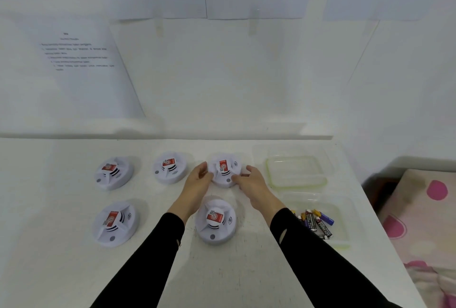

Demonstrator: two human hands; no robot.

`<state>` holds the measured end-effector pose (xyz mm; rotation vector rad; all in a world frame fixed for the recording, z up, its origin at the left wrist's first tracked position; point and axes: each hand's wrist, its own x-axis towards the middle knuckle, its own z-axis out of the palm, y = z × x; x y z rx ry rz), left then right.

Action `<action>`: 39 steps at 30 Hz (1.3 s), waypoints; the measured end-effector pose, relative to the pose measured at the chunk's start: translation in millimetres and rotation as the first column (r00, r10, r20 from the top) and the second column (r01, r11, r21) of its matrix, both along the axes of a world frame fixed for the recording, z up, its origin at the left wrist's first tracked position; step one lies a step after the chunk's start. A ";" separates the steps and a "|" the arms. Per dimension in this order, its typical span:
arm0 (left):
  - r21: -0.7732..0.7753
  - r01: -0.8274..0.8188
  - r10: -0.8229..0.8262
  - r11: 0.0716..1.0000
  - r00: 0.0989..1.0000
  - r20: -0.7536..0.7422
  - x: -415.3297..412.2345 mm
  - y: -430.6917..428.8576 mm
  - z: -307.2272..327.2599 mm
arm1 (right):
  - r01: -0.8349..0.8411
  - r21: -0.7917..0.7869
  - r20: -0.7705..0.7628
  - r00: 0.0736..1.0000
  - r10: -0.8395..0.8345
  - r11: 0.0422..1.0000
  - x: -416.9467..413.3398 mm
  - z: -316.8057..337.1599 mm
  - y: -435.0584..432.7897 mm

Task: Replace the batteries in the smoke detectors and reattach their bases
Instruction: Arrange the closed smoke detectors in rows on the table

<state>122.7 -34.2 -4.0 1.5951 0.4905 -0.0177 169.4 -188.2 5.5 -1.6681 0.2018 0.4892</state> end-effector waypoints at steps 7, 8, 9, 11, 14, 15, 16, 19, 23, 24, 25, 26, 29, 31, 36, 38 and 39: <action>0.068 0.043 -0.051 0.997 0.990 0.133 -12.2 0.4 -8.1 | -0.167 -0.017 0.032 0.985 0.168 0.986 5.3 -0.3 -13.6; 0.074 0.050 -0.060 0.996 0.988 0.142 -12.4 -0.8 -7.8 | -0.169 -0.025 0.043 0.984 0.170 0.985 4.7 -1.1 -14.5; 0.077 0.061 -0.072 0.995 0.987 0.147 -12.0 -1.7 -7.6 | -0.173 -0.033 0.057 0.983 0.174 0.984 3.8 -1.9 -15.1; 0.081 0.074 -0.085 0.994 0.986 0.141 -11.8 -1.7 -6.7 | -0.185 -0.050 0.080 0.979 0.189 0.981 3.3 -3.7 -15.5; 0.079 0.079 -0.089 0.994 0.988 0.129 -12.1 -0.3 -5.2 | -0.208 -0.102 0.136 0.966 0.220 0.973 2.6 -5.5 -16.2; 0.080 0.080 -0.090 0.994 0.987 0.131 -12.1 -0.2 -5.3 | -0.216 -0.108 0.158 0.960 0.231 0.970 2.2 -5.3 -16.6; 0.083 0.080 -0.091 0.993 0.987 0.135 -11.8 -0.3 -6.1 | -0.226 -0.103 0.180 0.953 0.242 0.969 1.7 -4.7 -17.2; 0.102 0.087 -0.101 0.991 0.985 0.143 -10.8 -1.0 -7.9 | -0.245 -0.104 0.210 0.942 0.263 0.964 1.7 -1.0 -18.3; 0.118 0.129 -0.148 0.985 0.975 0.167 -9.8 1.2 -10.6 | -0.253 -0.113 0.203 0.941 0.272 0.961 4.3 -0.6 -18.1; 0.120 0.136 -0.155 0.983 0.973 0.170 -10.1 1.5 -10.5 | -0.252 -0.115 0.202 0.941 0.271 0.961 4.0 -0.4 -18.0; 0.121 0.141 -0.161 0.982 0.972 0.170 -10.2 1.9 -10.4 | -0.248 -0.118 0.200 0.943 0.267 0.962 4.2 -0.7 -17.4; 0.124 0.150 -0.170 0.981 0.971 0.169 -10.3 2.4 -9.9 | -0.242 -0.116 0.200 0.944 0.262 0.963 4.1 -0.9 -17.1; 0.151 0.175 -0.200 0.973 0.965 0.169 -10.3 2.9 -9.6 | -0.227 -0.104 0.206 0.948 0.244 0.968 3.0 -0.4 -17.2; 0.156 0.179 -0.204 0.971 0.965 0.162 -10.1 3.4 -9.1 | -0.219 -0.087 0.203 0.951 0.233 0.972 2.1 0.1 -17.6; 0.159 0.208 -0.233 0.965 0.959 0.162 -10.2 5.9 -11.8 | -0.195 -0.065 0.209 0.956 0.205 0.979 -2.6 0.1 -17.2; 0.163 0.222 -0.248 0.961 0.956 0.158 -9.6 7.9 -13.8 | -0.183 -0.058 0.214 0.958 0.191 0.981 -4.2 0.1 -16.5; 0.167 0.226 -0.252 0.960 0.955 0.157 -9.4 8.4 -14.0 | -0.180 -0.055 0.216 0.958 0.188 0.982 -4.8 0.6 -16.4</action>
